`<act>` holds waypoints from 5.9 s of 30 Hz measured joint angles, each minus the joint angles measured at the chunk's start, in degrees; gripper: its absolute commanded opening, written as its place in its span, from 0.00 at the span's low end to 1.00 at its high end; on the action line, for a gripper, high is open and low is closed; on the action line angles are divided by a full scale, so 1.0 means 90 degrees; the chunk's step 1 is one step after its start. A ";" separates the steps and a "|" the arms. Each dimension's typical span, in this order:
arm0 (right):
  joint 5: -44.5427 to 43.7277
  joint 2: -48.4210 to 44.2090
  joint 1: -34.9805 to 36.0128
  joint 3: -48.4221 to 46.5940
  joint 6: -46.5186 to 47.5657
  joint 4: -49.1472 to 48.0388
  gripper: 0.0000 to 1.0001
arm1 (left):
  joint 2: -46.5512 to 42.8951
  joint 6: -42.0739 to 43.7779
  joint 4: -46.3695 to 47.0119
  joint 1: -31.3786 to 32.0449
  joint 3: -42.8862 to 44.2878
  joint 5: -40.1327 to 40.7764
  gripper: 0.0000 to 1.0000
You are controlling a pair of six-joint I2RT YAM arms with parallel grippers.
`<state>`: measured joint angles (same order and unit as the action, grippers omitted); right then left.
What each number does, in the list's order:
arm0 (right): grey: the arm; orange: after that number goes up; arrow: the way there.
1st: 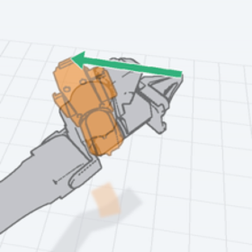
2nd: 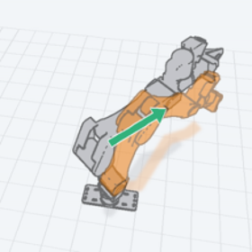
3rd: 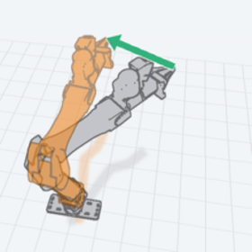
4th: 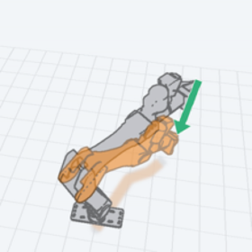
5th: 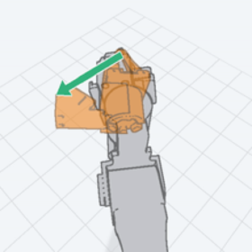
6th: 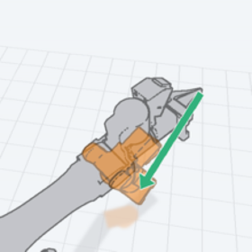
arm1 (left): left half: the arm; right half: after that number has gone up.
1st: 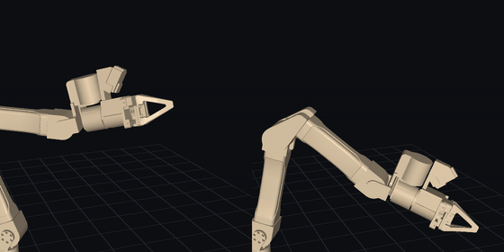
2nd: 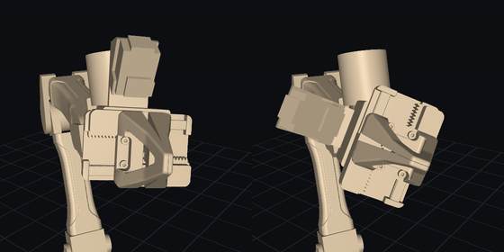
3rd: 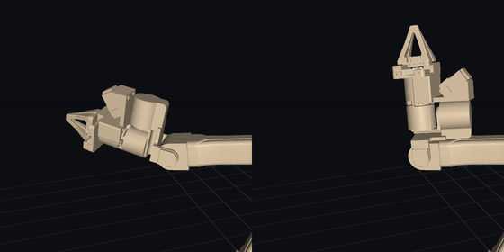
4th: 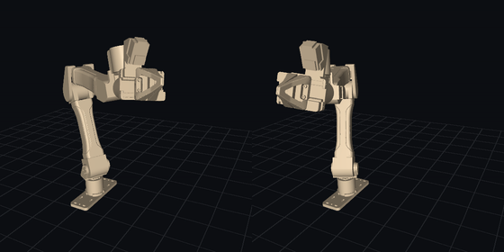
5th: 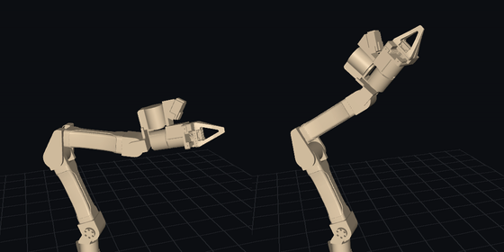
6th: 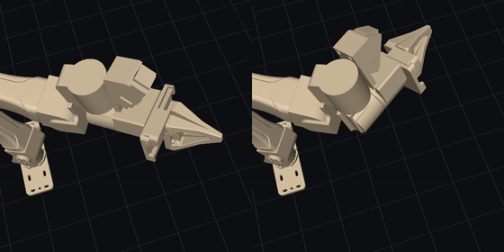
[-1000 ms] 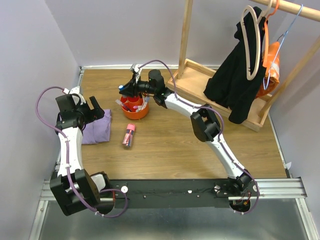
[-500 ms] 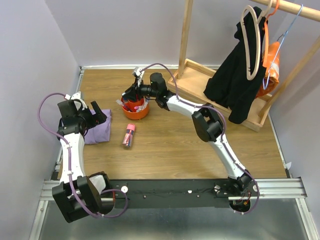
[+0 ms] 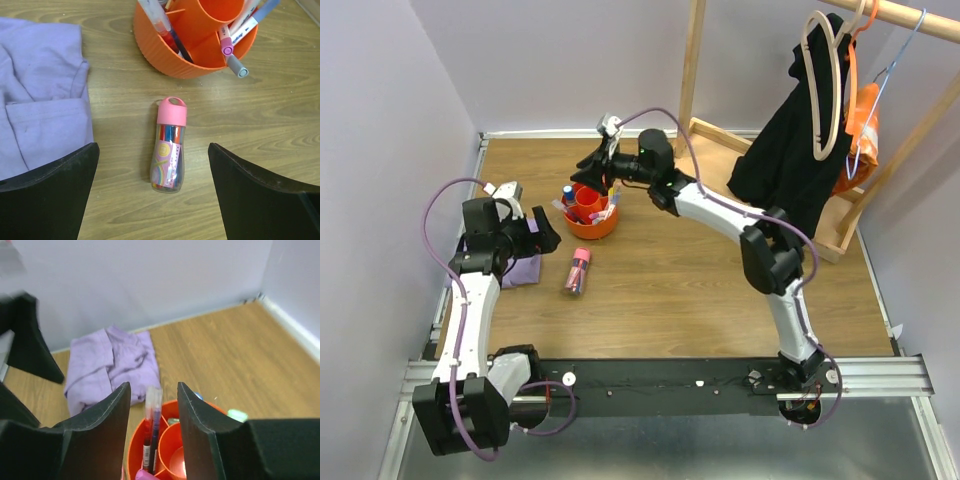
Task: Sort the stationery into containers
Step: Pick up the stationery from the center of the board, then place the stationery in the storage box, then reset both arms
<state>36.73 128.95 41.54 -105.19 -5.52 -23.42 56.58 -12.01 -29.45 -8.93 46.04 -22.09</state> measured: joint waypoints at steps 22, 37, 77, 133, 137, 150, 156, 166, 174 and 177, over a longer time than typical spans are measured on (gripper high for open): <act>-0.3016 -0.4056 -0.0039 0.4165 -0.0894 0.1530 0.61 | 0.1600 0.0194 -0.0697 0.2416 0.0510 0.2001 0.91; -0.3276 -0.5034 -0.1124 0.4898 -0.0911 0.1445 0.61 | 0.3021 0.0571 -0.0403 0.3339 0.0777 0.2407 0.74; -0.3283 -0.5146 -0.1605 0.5061 -0.0998 0.1423 0.61 | 0.4024 0.0665 -0.0277 0.4024 0.1086 0.2494 0.00; -0.2880 -0.4223 -0.1630 0.3677 0.0916 0.2183 0.61 | 0.3206 0.1042 0.9080 0.2742 -0.0517 0.3099 0.00; -0.2880 -0.4129 -0.1630 0.3670 0.0981 0.2183 0.61 | 0.3480 0.0845 0.9296 0.2742 -0.0568 0.3031 0.00; -0.2880 -0.4092 -0.1630 0.3733 0.1173 0.2171 0.62 | 0.3679 0.0347 0.9559 0.2742 -0.0991 0.2922 0.16; -0.2883 -0.4158 -0.1630 0.3968 0.1275 0.2161 0.64 | 0.3660 0.0306 0.9615 0.2742 -0.1212 0.2924 0.55; -0.2883 -0.4439 -0.1630 0.4136 0.1384 0.2237 0.71 | 0.2387 0.0459 0.9241 0.2701 -0.1460 0.2912 0.99; -0.3011 -0.4590 -0.1630 0.4133 0.1394 0.2380 0.89 | 0.1299 0.0648 0.7934 0.2453 -0.1307 0.2880 0.99; -0.3016 -0.4748 -0.1630 0.4146 0.1350 0.2647 0.93 | 0.0733 0.0772 0.6671 0.2433 -0.0748 0.2924 0.99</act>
<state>9.58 86.21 26.87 -67.88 6.63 0.40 63.18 -5.06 30.59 12.97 39.31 4.23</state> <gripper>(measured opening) 0.882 0.987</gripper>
